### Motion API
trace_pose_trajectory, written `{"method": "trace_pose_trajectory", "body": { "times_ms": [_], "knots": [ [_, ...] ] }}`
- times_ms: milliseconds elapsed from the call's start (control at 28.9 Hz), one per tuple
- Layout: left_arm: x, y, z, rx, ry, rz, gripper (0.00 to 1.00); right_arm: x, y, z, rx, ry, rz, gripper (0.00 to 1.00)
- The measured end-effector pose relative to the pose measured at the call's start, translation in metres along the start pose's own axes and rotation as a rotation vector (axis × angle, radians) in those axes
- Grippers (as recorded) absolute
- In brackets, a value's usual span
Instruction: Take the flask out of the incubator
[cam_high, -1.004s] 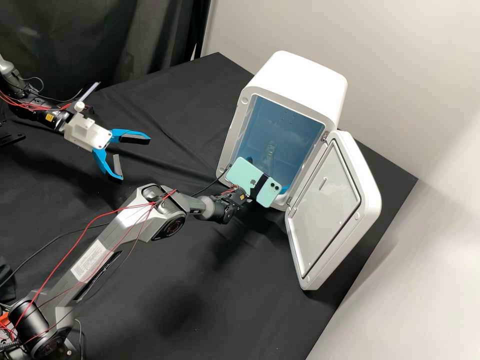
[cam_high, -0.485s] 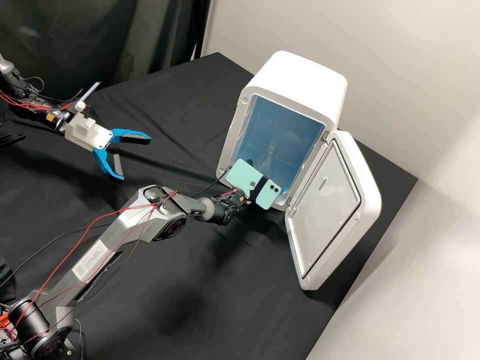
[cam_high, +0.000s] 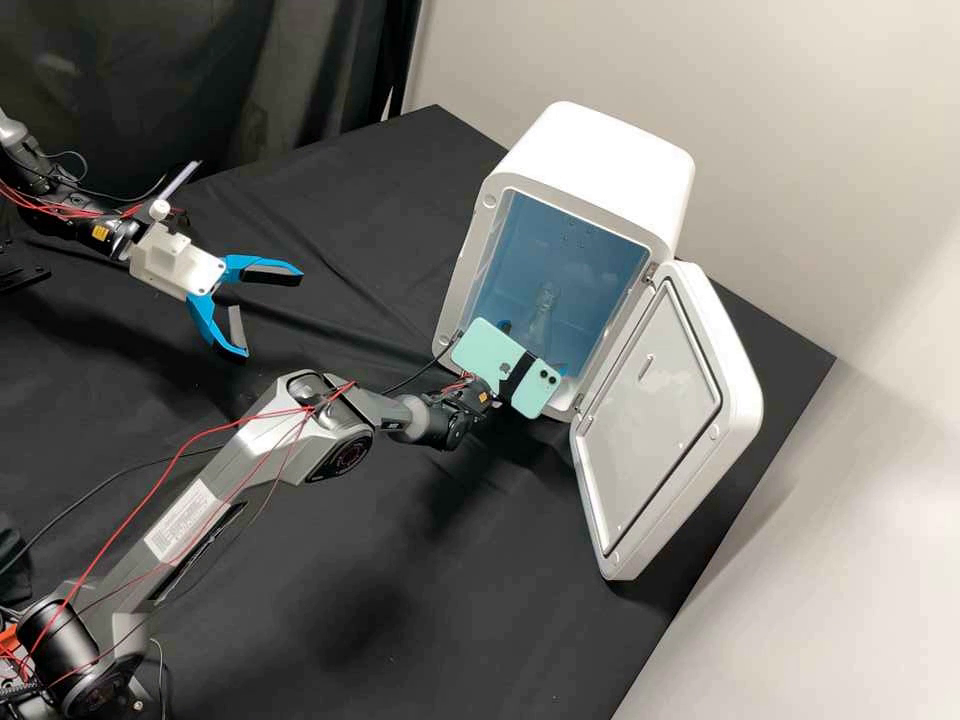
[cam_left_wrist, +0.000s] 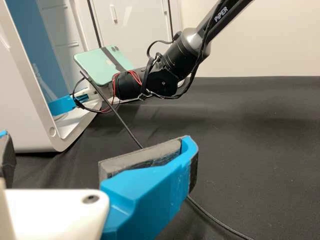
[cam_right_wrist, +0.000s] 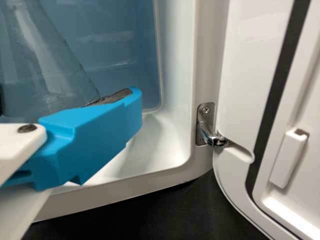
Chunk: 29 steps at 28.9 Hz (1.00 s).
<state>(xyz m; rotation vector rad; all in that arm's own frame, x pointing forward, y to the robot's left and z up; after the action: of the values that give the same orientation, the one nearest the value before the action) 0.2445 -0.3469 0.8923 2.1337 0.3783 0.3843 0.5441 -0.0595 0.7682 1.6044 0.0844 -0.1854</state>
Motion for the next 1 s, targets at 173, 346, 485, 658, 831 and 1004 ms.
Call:
{"method": "trace_pose_trajectory", "body": {
  "times_ms": [173,346,485,658,831,1004],
  "knots": [
    [0.0,0.0,0.0,0.0,0.0,0.0,1.0,0.0,0.0,0.0,0.0,0.0,0.0,0.0],
    [0.0,0.0,0.0,0.0,0.0,0.0,1.0,0.0,0.0,0.0,0.002,0.0,0.0,0.0],
    [0.0,0.0,0.0,0.0,0.0,0.0,1.0,0.0,0.0,0.0,0.002,0.0,0.0,0.0],
    [0.0,0.0,0.0,0.0,0.0,0.0,1.0,0.0,0.0,0.0,0.005,0.0,0.0,0.0],
    [0.0,0.0,0.0,0.0,0.0,0.0,1.0,0.0003,-0.0012,0.001,0.008,0.003,0.001,0.0],
    [0.0,0.0,0.0,0.0,0.0,0.0,1.0,0.0003,-0.0011,0.001,0.008,0.003,0.001,0.0]
  ]
}}
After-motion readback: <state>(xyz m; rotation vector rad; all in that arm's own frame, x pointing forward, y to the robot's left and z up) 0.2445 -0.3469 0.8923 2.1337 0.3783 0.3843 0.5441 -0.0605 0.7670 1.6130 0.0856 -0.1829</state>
